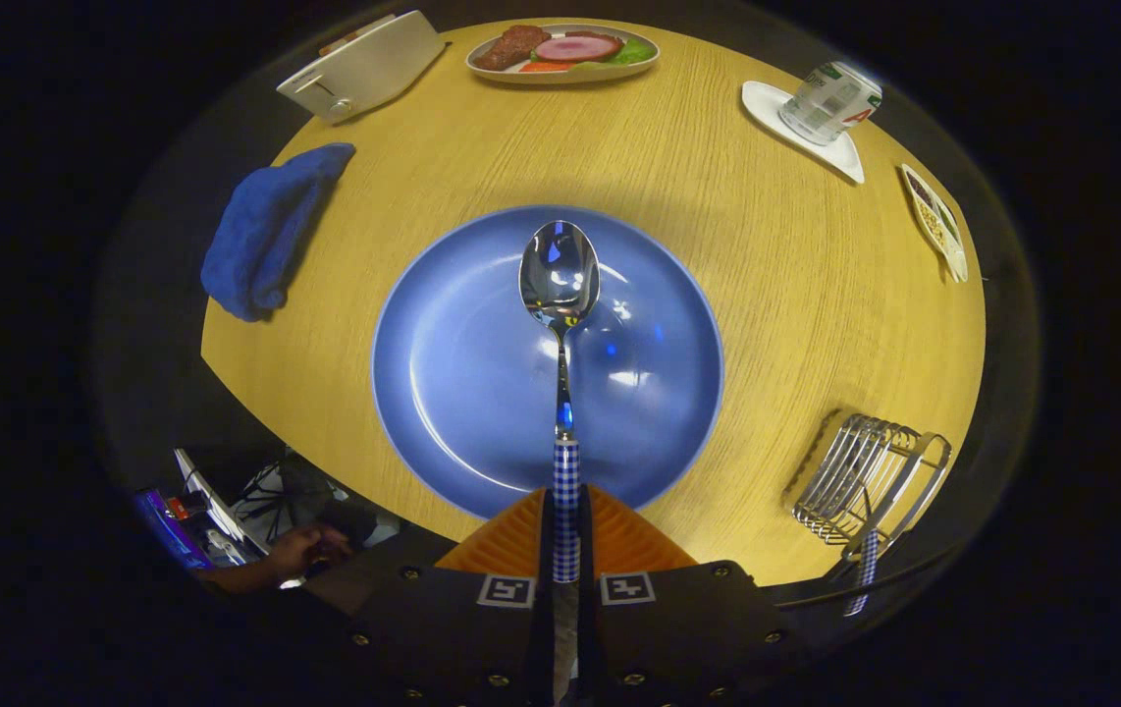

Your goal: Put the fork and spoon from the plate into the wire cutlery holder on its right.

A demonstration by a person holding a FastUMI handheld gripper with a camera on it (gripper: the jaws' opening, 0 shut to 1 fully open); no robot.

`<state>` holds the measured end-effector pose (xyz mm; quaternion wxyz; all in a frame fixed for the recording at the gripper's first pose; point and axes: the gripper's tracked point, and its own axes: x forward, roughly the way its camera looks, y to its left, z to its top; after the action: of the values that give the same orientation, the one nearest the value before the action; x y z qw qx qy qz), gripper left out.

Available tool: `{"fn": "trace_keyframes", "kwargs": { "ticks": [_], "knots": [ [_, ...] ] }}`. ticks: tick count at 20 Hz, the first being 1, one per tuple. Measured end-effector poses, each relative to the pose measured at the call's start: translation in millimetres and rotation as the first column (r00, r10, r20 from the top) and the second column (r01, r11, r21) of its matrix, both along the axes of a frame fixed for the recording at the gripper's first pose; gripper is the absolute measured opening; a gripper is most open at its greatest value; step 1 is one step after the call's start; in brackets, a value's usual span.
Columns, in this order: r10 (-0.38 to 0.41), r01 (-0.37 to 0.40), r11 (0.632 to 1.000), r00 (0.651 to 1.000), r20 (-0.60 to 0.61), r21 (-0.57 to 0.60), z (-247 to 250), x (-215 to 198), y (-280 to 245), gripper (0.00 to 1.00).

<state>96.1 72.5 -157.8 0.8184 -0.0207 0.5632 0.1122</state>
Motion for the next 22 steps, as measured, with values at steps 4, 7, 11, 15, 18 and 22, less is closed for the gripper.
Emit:
{"fn": "trace_keyframes", "kwargs": {
  "ticks": [4,7,11,15,18,22],
  "knots": [
    [0.062,-0.063,0.998,0.998,-0.016,-0.012,24,-28,-20,0.1],
    [0.118,-0.12,0.991,0.992,-0.038,-0.063,43,-56,-51,0.1],
    [0.137,-0.146,0.985,0.987,-0.089,-0.094,63,-88,-91,0.1],
    [0.119,-0.13,0.987,0.986,-0.12,-0.092,74,-106,-121,0.1],
    [0.108,-0.126,0.987,0.979,-0.172,-0.099,78,-125,-148,0.1],
    [0.099,-0.145,0.979,0.952,-0.29,-0.14,77,-139,-195,0.1]
  ]
}}
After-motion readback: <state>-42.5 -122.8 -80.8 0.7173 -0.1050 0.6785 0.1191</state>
